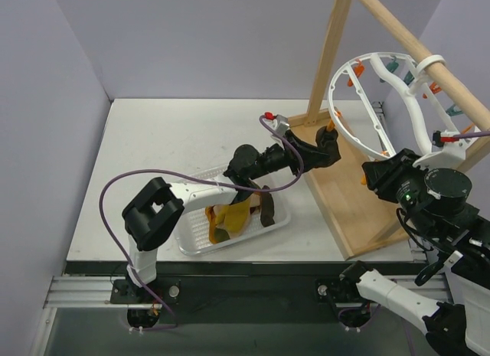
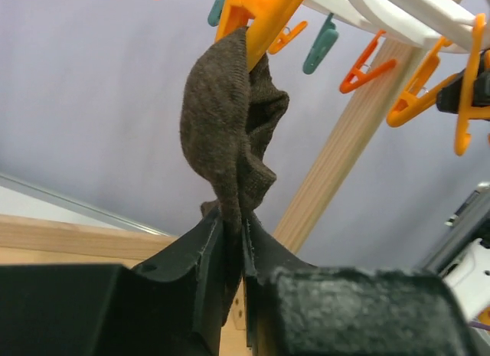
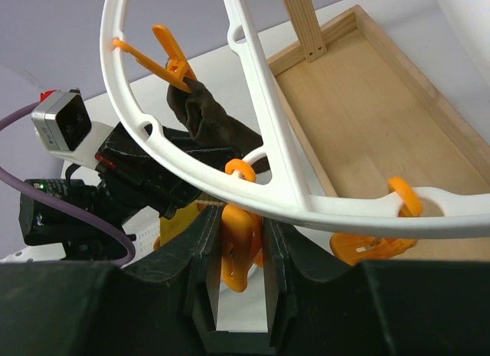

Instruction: Remove the socks clipped to the hanger

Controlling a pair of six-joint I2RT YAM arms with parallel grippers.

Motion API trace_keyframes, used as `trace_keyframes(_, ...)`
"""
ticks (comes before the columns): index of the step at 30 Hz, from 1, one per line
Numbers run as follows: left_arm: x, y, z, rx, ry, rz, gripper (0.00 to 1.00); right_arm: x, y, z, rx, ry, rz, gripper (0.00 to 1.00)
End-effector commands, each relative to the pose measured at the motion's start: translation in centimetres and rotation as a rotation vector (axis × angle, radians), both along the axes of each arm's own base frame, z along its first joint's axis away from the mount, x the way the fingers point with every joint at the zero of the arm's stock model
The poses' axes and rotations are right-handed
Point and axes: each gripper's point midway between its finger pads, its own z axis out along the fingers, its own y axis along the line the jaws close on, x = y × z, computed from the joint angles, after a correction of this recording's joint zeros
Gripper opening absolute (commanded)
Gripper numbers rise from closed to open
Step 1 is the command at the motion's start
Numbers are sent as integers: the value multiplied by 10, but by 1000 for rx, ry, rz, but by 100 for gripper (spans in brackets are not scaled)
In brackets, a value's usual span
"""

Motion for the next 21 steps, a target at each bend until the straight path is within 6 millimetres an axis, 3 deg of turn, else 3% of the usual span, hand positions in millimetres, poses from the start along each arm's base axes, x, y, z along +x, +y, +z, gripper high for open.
trace_keyframes(1,-22,4,39,-105,-47,-102,16,-10,0,-16,-21,56,29,22)
trace_keyframes(2,-25,5,40,-105,-46,-113,1,-11,-2,-16,-22,54,26,27)
trace_keyframes(10,-53,21,37,-82,-13,-185,0,-21,1,-13,-17,74,71,54)
trace_keyframes(14,-71,29,46,-69,-19,-225,0,-29,9,-17,-30,123,135,76)
trace_keyframes(21,-99,31,46,-49,13,-315,0,-40,47,-22,9,182,344,84)
